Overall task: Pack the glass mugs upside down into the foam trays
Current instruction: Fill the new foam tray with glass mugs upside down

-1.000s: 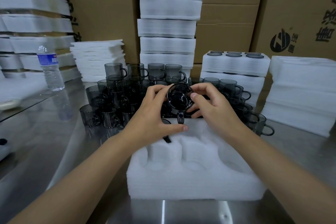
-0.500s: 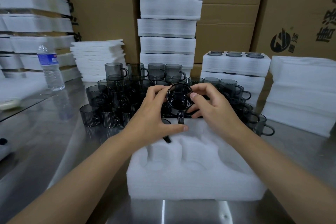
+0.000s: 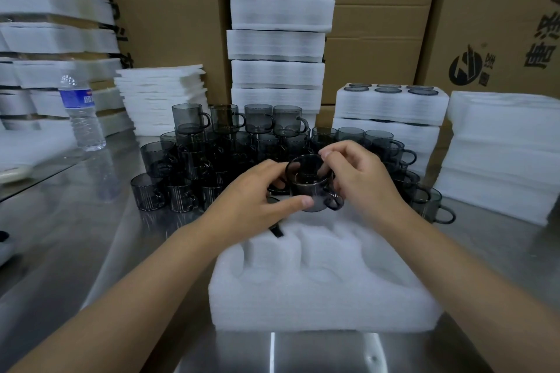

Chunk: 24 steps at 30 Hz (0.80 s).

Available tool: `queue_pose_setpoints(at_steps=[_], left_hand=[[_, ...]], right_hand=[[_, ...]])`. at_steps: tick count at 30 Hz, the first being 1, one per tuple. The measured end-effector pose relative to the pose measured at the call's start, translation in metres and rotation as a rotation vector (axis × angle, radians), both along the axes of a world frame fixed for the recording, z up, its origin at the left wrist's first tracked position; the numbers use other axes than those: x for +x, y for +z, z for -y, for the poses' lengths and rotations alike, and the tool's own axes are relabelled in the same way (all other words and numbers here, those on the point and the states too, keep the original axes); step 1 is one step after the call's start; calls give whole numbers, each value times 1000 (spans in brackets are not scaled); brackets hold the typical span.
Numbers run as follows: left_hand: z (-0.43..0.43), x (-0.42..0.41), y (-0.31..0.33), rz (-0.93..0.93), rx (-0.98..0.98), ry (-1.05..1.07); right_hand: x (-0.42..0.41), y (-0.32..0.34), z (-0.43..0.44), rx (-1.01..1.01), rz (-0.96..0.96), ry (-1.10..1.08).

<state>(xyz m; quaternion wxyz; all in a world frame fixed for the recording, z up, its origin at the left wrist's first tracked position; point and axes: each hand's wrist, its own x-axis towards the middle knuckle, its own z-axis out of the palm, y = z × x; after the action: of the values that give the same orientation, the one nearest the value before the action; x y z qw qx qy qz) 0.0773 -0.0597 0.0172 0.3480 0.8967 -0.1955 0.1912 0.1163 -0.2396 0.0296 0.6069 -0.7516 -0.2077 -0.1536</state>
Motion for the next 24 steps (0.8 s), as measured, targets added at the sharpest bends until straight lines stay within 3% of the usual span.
queue_pose_setpoints(at_steps=[16,24], left_hand=[[2,-3,2,-97,94,30],[2,-3,2,-129,43,7]], right_hand=[[-6,2,0,-202,-32,-51],[-9,4,1,-288,6,-117]])
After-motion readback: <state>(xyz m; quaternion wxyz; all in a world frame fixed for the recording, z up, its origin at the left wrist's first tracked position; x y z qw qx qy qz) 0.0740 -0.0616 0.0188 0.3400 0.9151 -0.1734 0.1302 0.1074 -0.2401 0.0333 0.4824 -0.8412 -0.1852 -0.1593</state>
